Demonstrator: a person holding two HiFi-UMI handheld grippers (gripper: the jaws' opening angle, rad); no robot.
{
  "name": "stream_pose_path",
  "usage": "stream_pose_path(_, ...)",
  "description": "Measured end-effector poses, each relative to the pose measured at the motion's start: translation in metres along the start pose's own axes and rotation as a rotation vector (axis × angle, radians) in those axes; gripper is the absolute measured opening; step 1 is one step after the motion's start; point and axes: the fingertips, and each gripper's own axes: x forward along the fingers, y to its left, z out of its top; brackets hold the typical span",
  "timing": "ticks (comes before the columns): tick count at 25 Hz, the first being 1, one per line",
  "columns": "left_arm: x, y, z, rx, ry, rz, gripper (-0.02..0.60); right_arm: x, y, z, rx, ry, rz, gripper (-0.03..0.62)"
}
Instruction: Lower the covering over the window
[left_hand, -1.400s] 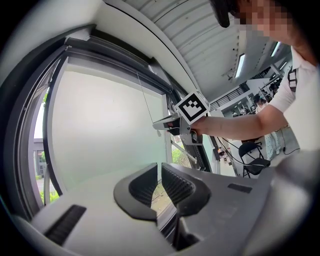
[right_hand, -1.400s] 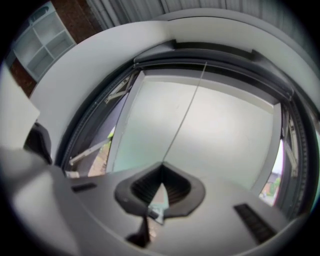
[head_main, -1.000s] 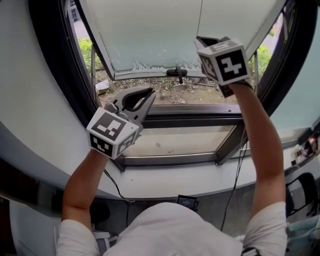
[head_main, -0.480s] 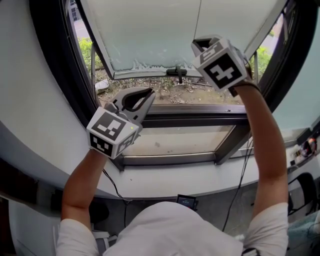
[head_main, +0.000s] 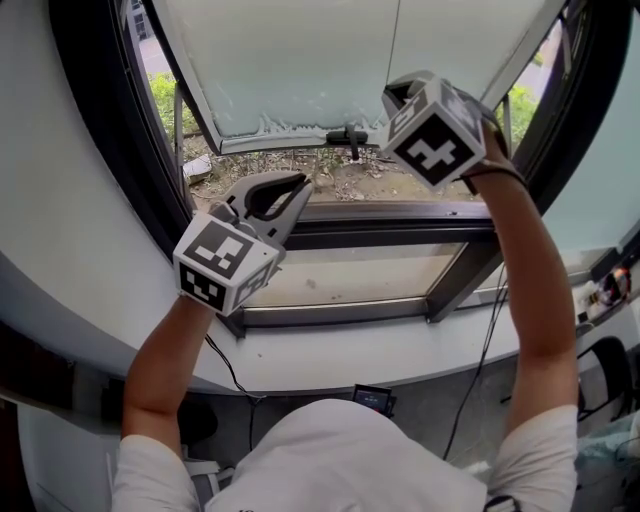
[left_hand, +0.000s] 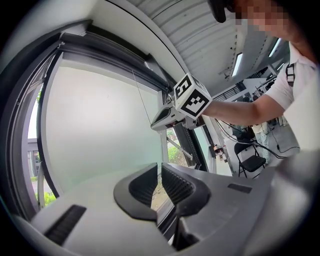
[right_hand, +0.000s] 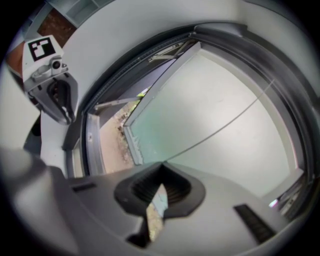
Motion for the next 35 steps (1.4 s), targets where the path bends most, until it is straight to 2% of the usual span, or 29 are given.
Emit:
stream_pose_path(6,0.000,-0.002,0.001,0.007,0.000,-0.007,0.031,0.007,0.021,-0.016,-0.061,0.054,0.032,0.023)
stream_pose_path(12,-0.003,-0.004,-0.001,0.008,0.002,-0.009,0.031,0.007,0.032,-0.026,-0.067,0.079,0.024,0.023)
stream_pose_path(21,-0.004,-0.009,-0.006,0.005,0.014,-0.018,0.031,0.012,0.066,-0.051,-0.107,0.131,0.080,0.023)
stream_pose_path(25,-0.004,-0.010,-0.010,0.003,0.020,-0.022,0.031,0.014,0.084,-0.062,-0.170,0.159,0.063,0.023)
stream_pose_path(35,-0.009,0.000,-0.006,0.033,0.024,0.011,0.034,0.014,0.101,-0.072,-0.182,0.159,0.043,0.023)
